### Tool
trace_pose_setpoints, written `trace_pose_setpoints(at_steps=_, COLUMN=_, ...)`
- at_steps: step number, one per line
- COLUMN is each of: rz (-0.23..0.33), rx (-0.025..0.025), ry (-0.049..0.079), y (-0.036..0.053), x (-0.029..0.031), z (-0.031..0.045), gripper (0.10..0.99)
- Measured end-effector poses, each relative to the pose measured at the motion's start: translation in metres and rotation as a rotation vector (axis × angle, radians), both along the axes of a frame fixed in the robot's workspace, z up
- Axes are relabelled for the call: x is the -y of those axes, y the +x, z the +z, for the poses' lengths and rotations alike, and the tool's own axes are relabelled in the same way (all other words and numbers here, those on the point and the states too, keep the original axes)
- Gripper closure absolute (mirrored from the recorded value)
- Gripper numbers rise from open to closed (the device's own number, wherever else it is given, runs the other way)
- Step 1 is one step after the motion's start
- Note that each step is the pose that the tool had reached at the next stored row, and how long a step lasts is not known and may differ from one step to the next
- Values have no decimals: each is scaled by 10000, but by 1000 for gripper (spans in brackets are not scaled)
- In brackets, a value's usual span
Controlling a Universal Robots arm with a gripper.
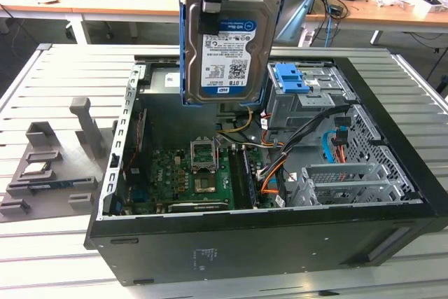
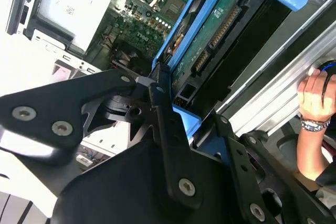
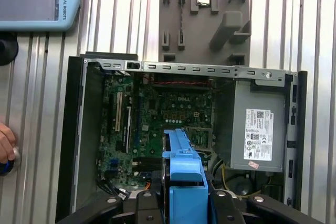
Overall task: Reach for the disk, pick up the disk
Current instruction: 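Pick up the disk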
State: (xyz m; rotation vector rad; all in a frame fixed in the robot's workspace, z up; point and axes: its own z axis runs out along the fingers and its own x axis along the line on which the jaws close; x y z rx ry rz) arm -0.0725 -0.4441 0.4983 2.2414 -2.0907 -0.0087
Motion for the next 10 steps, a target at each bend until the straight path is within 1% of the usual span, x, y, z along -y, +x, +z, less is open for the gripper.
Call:
trace_pose_setpoints(at_steps=2, rz=-1, rx=-1, ry=-17, y=0, x=16, z=0, gripper=718)
trace_pose_setpoints(at_steps=4, rz=-1, rx=0, ry=-60, y=0, x=69, z=-1, gripper=718)
trace_pose_setpoints(at_steps=6, rz=-1, rx=0, ry=-86, y=0, x=103, z=-2, gripper=718)
trace_pose_setpoints(at_steps=10, rz=-1, rx=0, ry=-135, y=0, x=153, z=-3, gripper=718)
